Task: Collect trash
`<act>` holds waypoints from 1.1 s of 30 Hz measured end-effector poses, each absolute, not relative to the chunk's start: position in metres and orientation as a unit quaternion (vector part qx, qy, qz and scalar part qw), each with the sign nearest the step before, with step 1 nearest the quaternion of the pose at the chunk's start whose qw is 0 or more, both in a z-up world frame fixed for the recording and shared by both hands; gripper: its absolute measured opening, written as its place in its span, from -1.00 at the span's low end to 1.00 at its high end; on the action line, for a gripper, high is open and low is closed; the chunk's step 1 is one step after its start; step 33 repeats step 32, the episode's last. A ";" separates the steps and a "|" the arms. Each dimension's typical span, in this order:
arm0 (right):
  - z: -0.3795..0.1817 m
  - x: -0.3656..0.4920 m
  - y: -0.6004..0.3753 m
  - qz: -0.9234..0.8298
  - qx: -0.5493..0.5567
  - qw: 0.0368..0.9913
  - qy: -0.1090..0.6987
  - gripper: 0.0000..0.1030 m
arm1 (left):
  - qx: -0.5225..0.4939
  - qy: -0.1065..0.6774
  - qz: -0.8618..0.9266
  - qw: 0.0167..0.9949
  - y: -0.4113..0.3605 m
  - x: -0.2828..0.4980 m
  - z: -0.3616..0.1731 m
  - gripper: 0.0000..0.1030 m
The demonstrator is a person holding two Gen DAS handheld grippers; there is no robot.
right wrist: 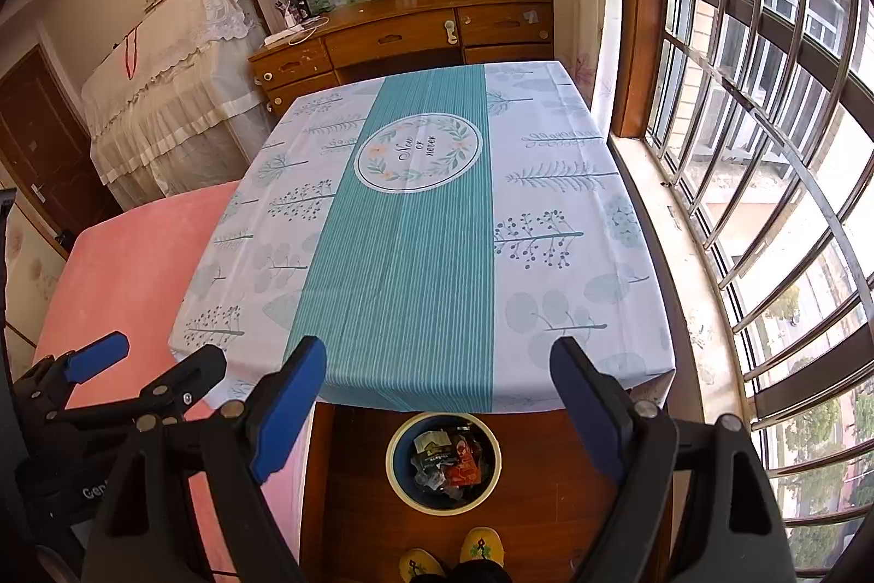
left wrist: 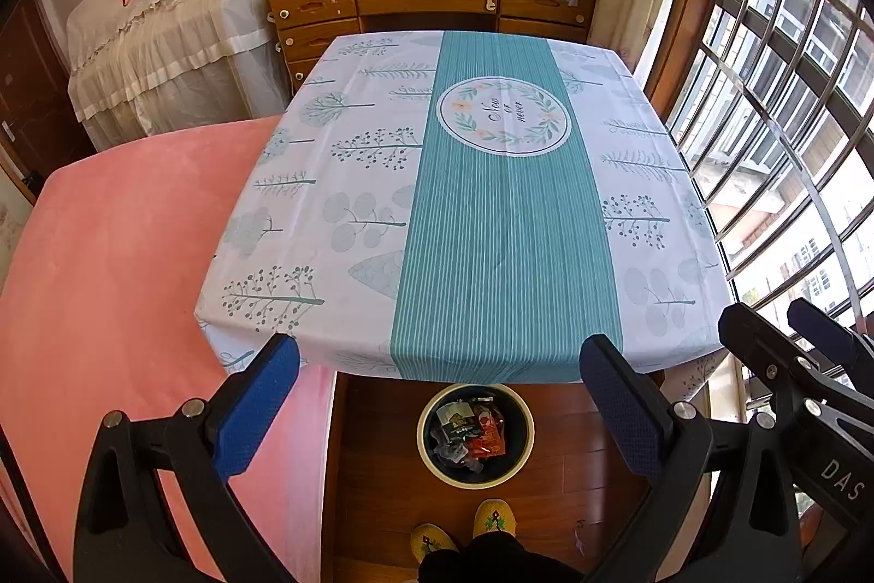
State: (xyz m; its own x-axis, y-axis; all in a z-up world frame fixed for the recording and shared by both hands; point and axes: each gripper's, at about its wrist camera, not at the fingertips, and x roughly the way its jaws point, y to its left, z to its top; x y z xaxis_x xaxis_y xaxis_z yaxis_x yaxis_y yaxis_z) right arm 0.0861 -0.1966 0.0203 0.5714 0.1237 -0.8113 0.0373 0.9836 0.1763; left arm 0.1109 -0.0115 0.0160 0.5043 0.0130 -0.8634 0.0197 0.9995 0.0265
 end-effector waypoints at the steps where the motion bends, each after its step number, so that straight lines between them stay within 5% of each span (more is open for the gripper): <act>1: 0.020 0.086 -0.197 0.025 0.087 0.882 0.462 0.65 | 0.016 0.498 -0.002 0.867 -0.012 0.111 0.016 0.97; 33: 0.009 0.082 -0.211 0.046 0.088 0.878 0.469 0.65 | 0.014 0.501 0.008 0.866 -0.021 0.098 0.010 0.97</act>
